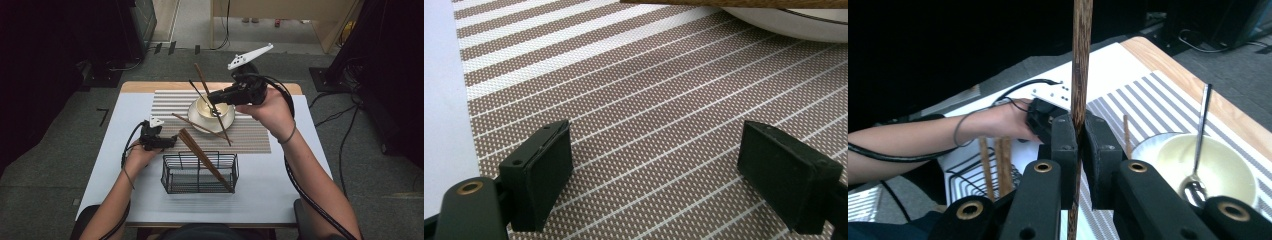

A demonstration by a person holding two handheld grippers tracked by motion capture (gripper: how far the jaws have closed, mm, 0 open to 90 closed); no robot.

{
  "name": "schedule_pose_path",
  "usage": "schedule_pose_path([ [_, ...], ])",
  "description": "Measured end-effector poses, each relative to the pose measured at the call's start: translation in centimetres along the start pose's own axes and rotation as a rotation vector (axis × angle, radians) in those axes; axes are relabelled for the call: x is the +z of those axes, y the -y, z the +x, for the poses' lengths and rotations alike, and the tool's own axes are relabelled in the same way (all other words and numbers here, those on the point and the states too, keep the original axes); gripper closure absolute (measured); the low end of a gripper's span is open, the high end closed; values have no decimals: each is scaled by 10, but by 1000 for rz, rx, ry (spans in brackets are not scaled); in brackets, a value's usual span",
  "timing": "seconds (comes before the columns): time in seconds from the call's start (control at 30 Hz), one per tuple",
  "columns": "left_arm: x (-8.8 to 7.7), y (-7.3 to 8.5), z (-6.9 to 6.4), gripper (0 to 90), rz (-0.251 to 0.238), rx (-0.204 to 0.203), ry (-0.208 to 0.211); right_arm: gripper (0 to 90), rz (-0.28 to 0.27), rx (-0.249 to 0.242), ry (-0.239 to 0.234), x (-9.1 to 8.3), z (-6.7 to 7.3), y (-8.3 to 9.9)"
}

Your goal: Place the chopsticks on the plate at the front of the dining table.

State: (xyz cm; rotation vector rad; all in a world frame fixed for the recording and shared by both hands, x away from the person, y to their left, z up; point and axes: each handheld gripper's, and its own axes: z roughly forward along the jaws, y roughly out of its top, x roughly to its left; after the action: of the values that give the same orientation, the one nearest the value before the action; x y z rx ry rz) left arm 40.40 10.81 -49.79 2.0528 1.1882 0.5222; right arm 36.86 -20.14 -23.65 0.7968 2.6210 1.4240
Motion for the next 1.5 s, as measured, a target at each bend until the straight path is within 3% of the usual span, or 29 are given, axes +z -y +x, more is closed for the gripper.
schedule_pose_path([
  [0.3,0,-1,-1,149,1,-10,10,852,35,-14,36,8,-8,-2],
  [0.73,-3,-10,-6,149,-20,-10,27,852,125,-33,83,37,-19,1],
  [1.5,8,-21,-16,154,-43,6,61,853,256,-32,91,90,-42,9],
])
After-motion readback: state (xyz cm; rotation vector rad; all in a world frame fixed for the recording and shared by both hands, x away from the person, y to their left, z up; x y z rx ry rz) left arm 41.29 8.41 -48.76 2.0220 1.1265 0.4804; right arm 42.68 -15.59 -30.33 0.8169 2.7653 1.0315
